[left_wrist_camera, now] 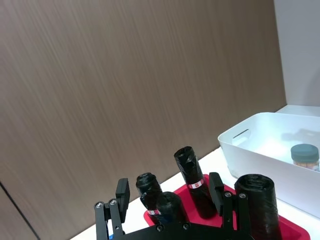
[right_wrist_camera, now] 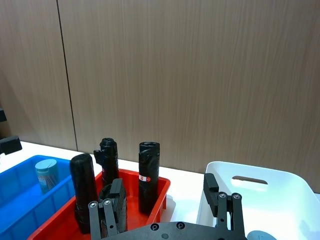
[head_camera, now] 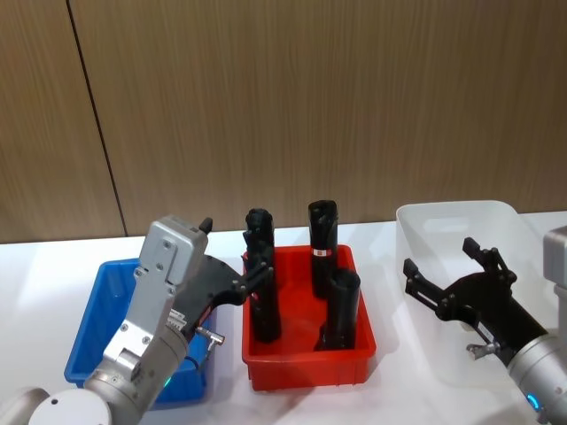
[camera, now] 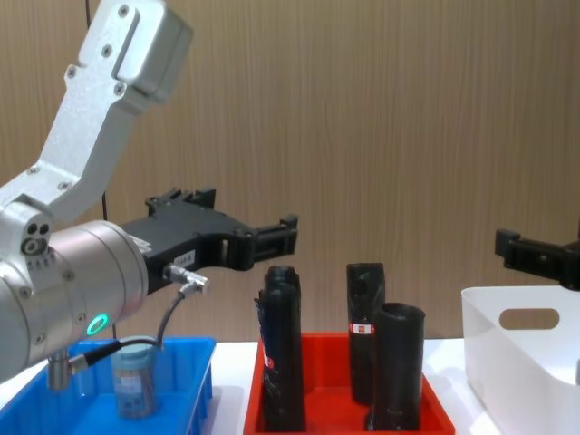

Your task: Pick the cotton swabs from the blue box and place them into the white box.

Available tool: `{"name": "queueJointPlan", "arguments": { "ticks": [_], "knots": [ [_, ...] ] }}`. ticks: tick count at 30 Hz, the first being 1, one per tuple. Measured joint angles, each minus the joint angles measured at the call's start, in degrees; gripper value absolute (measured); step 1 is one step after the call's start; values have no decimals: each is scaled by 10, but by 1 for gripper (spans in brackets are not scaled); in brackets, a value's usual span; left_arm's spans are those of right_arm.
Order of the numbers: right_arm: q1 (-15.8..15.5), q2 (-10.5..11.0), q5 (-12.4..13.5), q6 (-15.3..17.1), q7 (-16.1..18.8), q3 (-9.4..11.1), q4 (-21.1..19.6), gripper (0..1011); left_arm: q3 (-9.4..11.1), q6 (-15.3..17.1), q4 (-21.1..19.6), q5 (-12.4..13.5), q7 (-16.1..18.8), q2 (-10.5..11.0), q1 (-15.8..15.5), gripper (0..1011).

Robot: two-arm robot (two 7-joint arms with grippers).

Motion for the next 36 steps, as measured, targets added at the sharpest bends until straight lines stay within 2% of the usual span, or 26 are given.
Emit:
{"name": "queueJointPlan", "arguments": {
  "ticks": [20,25,36],
  "knots": [
    [2,1,4,6,12,1,1,1002,1,0,-2,2,8,0,1,1000],
    [6,2,4,16,29,2,5,1002,1,0,-2,2,8,0,1,1000],
    [29,6,8,51,94,3,30,1002,0,0,-2,2,8,0,1,1000]
  ]
}}
